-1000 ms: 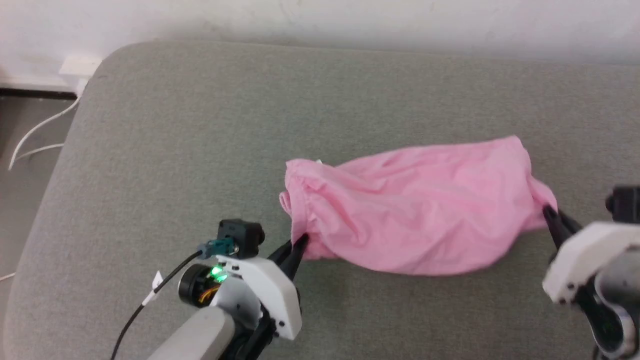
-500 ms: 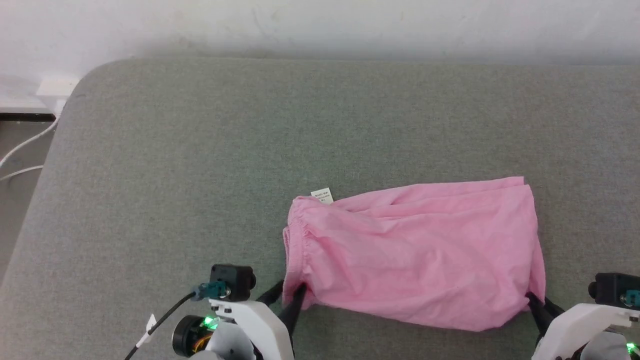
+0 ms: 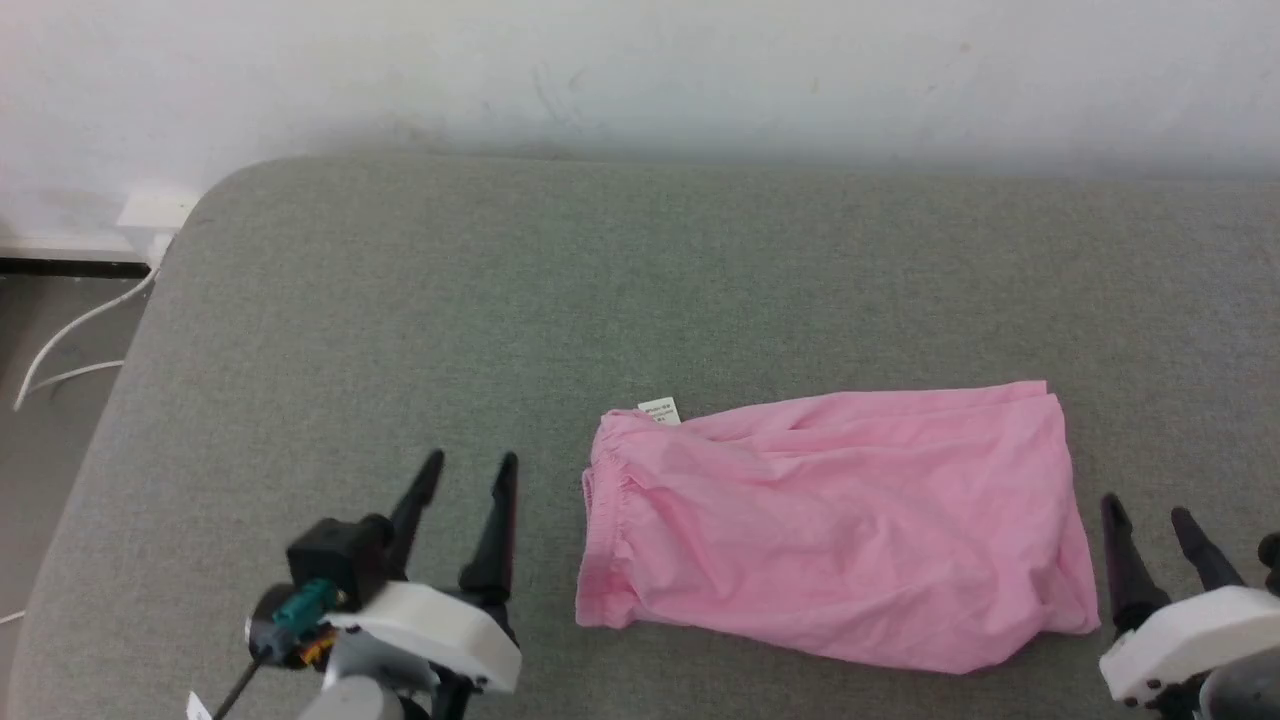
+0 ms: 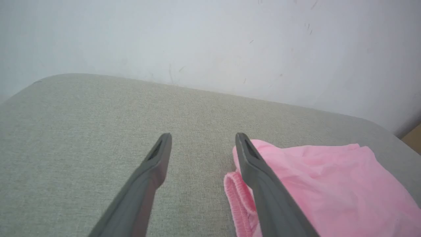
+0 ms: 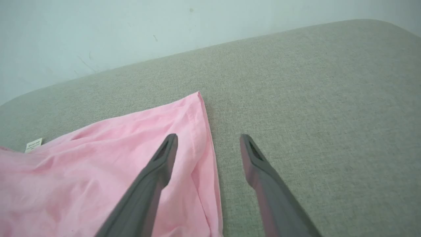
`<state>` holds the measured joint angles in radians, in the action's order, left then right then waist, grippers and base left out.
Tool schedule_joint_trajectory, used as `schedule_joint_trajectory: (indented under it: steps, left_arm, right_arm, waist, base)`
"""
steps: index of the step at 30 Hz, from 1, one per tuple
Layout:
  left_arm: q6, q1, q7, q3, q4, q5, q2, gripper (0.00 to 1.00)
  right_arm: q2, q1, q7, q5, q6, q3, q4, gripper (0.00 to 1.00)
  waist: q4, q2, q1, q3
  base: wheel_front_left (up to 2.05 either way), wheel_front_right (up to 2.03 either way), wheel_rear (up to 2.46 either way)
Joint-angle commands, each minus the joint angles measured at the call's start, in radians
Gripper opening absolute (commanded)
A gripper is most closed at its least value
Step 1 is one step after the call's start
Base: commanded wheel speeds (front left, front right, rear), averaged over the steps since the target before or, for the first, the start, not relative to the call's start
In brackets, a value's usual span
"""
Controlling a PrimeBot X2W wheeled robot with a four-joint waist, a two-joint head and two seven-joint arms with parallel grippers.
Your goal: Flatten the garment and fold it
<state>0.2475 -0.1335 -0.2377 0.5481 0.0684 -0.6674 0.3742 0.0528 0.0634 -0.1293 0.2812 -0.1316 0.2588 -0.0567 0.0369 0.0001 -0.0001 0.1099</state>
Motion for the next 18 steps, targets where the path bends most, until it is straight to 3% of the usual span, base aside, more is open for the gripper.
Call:
schedule_joint_trajectory:
  steps: [1, 5, 8, 18]
  left_arm:
    - [0.004, -0.023, -0.013, -0.02, 0.001, 0.021, -0.002, 1.0]
    - [-0.003, -0.066, -0.023, -0.111, -0.008, 0.146, -0.031, 1.0]
    - [-0.027, -0.078, -0.024, -0.189, -0.013, 0.231, -0.084, 1.0]
    - [-0.134, -0.079, -0.024, -0.354, 0.05, 0.391, -0.207, 1.0]
  right_arm:
    - [-0.003, -0.022, 0.014, -0.006, 0.001, -0.002, 0.0, 1.0]
    - [-0.003, -0.065, 0.022, -0.015, 0.001, -0.019, -0.032, 1.0]
    - [-0.003, -0.106, 0.002, -0.004, 0.001, -0.024, -0.067, 1.0]
    - [-0.003, -0.236, -0.199, -0.033, 0.001, -0.016, -0.273, 1.0]
  waist:
    - [0.003, -0.0001, 0.0001, -0.002]
    - [0.008, -0.0001, 0.0001, 0.001]
    - [0.01, -0.0001, 0.0001, 0.008]
    - [-0.004, -0.0001, 0.0001, 0.021]
  base:
    - [0.0, 0.0, 0.0]
    - [0.0, 0.0, 0.0]
    - [0.0, 0.0, 0.0]
    - [0.0, 0.0, 0.0]
